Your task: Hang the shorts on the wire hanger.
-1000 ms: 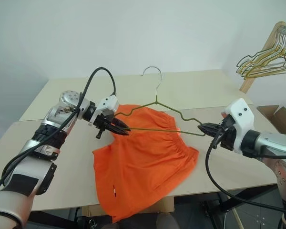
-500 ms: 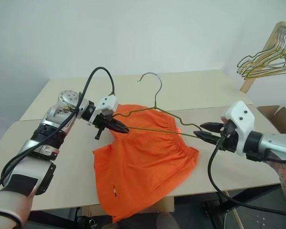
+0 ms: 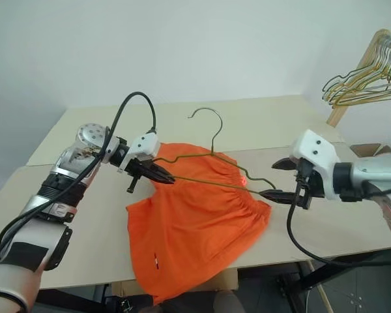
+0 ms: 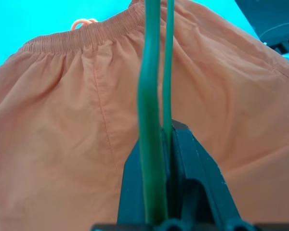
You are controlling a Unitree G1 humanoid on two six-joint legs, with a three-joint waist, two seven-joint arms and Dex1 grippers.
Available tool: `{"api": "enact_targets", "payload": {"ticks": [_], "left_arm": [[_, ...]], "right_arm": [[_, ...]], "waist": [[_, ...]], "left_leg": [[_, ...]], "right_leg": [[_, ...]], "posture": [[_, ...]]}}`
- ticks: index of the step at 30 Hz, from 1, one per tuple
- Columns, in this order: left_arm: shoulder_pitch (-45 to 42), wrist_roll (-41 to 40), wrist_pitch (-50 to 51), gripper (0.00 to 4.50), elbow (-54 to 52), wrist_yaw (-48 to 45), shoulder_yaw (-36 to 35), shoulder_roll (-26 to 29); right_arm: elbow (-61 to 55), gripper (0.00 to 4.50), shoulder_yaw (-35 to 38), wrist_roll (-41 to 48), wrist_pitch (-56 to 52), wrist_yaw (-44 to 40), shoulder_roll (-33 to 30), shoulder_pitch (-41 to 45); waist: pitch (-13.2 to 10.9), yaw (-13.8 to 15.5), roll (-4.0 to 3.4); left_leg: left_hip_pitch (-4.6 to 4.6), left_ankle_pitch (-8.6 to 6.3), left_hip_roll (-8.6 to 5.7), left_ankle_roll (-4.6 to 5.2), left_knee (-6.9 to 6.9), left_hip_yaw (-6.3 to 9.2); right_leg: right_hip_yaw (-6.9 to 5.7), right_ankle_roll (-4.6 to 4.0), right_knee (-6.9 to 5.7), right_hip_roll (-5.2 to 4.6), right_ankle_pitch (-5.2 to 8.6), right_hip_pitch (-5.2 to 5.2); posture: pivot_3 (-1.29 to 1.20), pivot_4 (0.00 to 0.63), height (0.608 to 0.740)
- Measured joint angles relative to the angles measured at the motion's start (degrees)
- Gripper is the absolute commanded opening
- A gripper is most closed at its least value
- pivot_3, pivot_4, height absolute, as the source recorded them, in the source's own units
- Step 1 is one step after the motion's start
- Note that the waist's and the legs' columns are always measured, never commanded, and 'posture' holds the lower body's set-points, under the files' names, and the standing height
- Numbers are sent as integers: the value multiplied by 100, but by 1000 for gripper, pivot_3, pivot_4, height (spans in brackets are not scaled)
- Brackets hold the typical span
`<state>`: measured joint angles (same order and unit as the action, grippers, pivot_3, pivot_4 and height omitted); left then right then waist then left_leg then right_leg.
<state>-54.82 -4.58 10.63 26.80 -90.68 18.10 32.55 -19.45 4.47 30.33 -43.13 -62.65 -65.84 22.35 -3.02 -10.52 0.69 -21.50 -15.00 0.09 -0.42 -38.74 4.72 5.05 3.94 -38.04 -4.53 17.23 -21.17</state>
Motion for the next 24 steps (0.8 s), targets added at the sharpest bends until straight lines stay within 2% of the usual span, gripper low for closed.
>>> {"api": "enact_targets", "payload": {"ticks": [4,7,12,18,24], "left_arm": [[72,-5,23,0,-194,5,-8,40],[138,-12,23,0,-357,-8,-8,73],[153,-11,20,0,-429,21,-8,92],[155,-12,21,0,-454,58,-8,101],[155,-12,20,0,-453,64,-8,107]], "right_arm": [[284,4482,-815,-108,-220,-487,-12,756],[476,3892,-1334,-337,-326,-647,33,1124],[756,2124,-1751,-558,-351,-958,148,1498],[652,21,-1945,-723,-340,-1221,142,1494],[626,21,-1951,-743,-324,-1226,153,1475]], "waist": [[0,4,-1],[0,7,-1],[0,16,-1],[1,25,-1],[1,26,-1]], "left_leg": [[0,0,-1,0,-1,2],[0,0,-1,0,-2,3],[-4,0,-2,0,-2,5],[-4,0,-3,0,-4,7],[-4,0,-3,0,-3,7]], "right_leg": [[-1,0,-2,-2,0,-1],[-1,0,-3,-2,0,-2],[-2,0,-3,-3,0,-6],[-3,0,-6,-4,0,-7],[-3,0,-6,-4,0,-7]], "posture": [[-178,0,740],[-162,0,740],[-154,0,740],[-151,0,740],[-155,0,740]]}}
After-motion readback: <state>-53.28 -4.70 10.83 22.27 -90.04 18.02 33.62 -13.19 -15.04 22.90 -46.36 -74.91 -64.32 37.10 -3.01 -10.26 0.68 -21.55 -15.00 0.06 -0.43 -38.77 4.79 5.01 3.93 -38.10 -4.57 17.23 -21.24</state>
